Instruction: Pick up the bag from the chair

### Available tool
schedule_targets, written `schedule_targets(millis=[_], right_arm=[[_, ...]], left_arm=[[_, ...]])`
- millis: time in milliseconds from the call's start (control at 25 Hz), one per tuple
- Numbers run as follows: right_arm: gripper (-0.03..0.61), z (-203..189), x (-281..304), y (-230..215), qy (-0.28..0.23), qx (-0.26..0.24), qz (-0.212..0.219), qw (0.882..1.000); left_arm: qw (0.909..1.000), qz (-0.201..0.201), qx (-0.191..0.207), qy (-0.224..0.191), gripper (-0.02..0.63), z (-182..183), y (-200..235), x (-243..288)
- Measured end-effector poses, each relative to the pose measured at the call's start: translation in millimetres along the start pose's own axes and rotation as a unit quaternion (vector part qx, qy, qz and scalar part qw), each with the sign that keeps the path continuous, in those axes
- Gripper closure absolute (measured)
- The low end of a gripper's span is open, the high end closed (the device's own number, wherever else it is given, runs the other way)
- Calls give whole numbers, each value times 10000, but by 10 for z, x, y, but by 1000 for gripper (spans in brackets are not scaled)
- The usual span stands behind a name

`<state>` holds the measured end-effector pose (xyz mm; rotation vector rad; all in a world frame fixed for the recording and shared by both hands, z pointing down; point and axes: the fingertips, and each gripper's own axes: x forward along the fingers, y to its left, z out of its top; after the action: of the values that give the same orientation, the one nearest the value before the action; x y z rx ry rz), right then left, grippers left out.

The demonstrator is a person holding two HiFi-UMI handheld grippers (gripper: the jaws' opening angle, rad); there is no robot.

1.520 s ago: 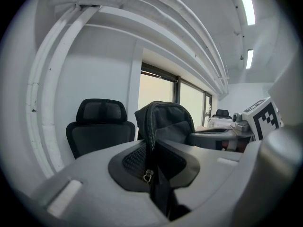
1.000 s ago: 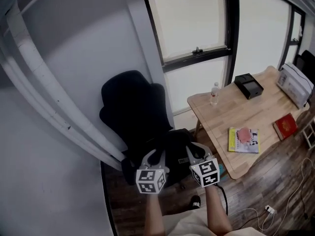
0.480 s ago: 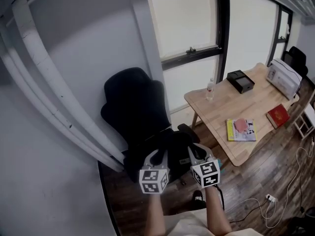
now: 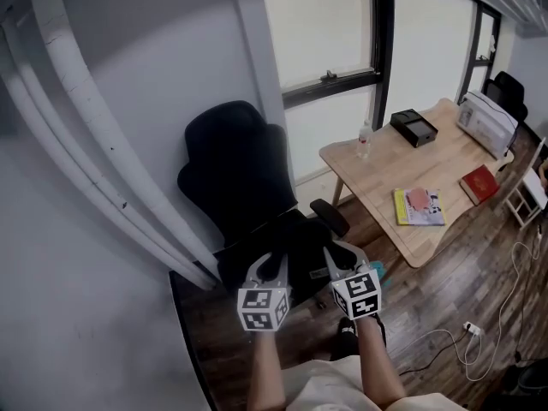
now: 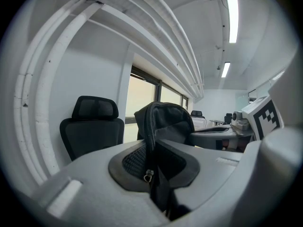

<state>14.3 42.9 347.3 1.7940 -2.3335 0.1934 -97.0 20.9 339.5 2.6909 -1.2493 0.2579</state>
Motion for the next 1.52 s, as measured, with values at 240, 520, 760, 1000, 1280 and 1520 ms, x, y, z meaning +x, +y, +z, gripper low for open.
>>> schedule_targets(millis=[240,520,760,1000,1280,1520], right_arm=[[532,66,7,134,-71,-40,29,10000],[532,99,32,209,-96,-31,24,9999],[534,101,46,274,-132,13,3,9999],[534,57,9,307,-72,35,9,10000],[534,12,-45,325,-36,1,22,10000],[534,-4,-97,332,-48,3,7,10000]], left_arm=[[10000,7,73,-63,571,59,93,-106],[9999,14,45,-108,571,72,152,-170],[9999,30,-27,-119,571,37,213,-207],[9999,61,-38,-102,571,1,199,-248],[9999,117,-59,-89,571,-53,158,-287],[9999,111,-45,-86,571,-55,119,-319]])
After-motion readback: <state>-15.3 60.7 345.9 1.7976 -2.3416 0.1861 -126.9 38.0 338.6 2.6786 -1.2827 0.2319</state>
